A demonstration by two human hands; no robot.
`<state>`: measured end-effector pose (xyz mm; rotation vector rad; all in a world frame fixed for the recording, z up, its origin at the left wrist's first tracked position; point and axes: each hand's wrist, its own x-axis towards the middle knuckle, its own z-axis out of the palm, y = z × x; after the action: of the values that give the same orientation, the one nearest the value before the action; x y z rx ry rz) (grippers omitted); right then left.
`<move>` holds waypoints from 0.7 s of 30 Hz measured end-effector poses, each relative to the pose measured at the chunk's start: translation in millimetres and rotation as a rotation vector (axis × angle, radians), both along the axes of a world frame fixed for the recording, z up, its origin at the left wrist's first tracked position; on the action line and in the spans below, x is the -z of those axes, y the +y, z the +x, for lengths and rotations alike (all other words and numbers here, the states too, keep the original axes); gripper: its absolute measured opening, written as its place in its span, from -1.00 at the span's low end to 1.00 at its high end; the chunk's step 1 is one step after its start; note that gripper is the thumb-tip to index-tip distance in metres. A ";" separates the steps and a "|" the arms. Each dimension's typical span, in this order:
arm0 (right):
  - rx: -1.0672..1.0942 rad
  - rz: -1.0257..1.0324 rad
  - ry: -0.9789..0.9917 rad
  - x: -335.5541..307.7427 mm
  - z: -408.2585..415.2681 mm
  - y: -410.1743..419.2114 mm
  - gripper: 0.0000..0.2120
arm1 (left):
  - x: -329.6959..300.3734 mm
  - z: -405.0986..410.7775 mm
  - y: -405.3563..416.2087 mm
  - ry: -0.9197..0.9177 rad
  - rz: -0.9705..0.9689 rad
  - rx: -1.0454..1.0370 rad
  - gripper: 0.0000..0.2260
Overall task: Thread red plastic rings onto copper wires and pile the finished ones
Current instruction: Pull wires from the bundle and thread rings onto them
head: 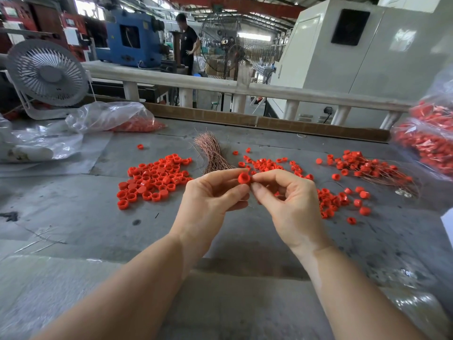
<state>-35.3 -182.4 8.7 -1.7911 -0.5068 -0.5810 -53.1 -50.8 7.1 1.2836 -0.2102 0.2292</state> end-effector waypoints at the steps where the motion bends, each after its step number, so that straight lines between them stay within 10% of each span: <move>1: 0.006 -0.004 -0.012 0.1 0.2 -0.4 -0.76 | 0.0 -0.1 -0.1 -0.007 0.009 0.007 -0.78; 21: 0.104 -0.125 -0.230 1.2 0.5 -2.5 -0.88 | 2.8 3.1 2.7 0.002 -0.099 0.099 -0.79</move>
<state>-34.7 -184.9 7.5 -1.8877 -0.6203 -0.8507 -50.0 -48.2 4.2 1.1714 -0.2577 0.1517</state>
